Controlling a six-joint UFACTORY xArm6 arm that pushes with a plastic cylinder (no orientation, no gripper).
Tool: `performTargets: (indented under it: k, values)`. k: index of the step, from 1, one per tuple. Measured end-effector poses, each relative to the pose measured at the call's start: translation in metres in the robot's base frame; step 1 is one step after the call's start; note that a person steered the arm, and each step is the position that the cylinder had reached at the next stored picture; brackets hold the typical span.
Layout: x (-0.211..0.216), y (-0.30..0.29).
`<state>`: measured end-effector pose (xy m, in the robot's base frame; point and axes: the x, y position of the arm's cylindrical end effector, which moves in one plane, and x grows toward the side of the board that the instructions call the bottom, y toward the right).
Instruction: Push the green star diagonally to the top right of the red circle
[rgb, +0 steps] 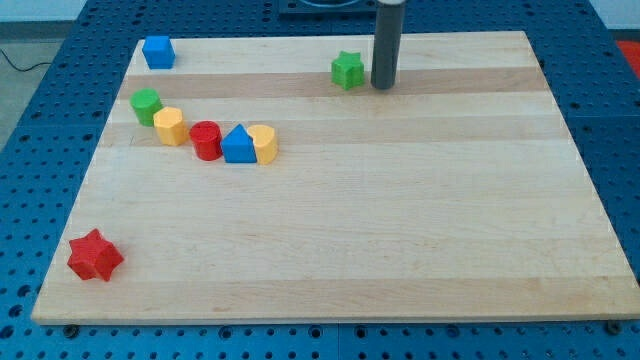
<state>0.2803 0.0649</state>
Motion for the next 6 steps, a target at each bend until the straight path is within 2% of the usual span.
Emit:
performTargets:
  k: [1,2,4,6]
  values:
    - [-0.02,-0.042]
    - [-0.021,-0.087]
    - [0.034,-0.042]
    - [0.048,-0.169]
